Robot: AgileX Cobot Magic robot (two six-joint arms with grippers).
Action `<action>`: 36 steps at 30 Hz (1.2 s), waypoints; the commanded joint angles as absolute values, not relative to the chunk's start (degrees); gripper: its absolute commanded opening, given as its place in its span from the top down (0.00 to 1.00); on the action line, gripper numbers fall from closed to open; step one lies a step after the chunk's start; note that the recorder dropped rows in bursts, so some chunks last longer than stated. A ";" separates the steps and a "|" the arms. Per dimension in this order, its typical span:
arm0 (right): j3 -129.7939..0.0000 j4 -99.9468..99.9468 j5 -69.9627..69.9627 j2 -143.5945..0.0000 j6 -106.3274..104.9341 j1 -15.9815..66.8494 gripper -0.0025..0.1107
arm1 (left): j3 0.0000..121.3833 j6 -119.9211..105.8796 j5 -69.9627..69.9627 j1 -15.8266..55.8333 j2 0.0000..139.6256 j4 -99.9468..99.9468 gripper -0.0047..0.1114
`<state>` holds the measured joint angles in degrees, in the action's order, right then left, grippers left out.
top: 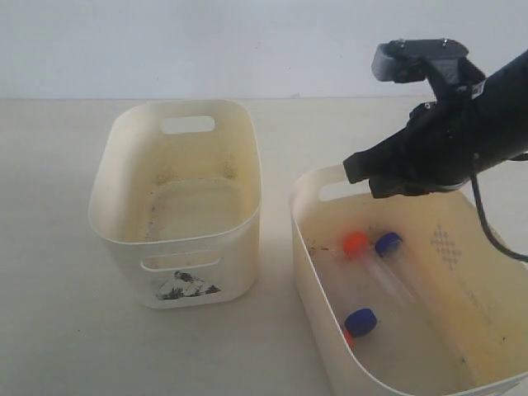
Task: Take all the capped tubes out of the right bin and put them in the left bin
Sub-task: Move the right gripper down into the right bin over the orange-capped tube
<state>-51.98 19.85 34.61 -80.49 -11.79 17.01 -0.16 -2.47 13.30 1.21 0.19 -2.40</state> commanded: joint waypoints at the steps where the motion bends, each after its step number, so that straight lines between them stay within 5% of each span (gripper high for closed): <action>1: -51.62 19.70 36.06 -78.50 -7.42 21.85 0.98 | 0.00 -1.99 13.01 1.14 0.00 -2.30 0.92; 11: -48.07 -12.32 29.72 -78.50 24.97 29.18 0.98 | 0.00 -1.99 13.01 1.14 0.00 -2.30 0.92; 36: -48.04 -12.12 30.18 -88.63 23.41 29.18 0.98 | 0.00 -1.99 13.01 1.14 0.00 -2.30 0.92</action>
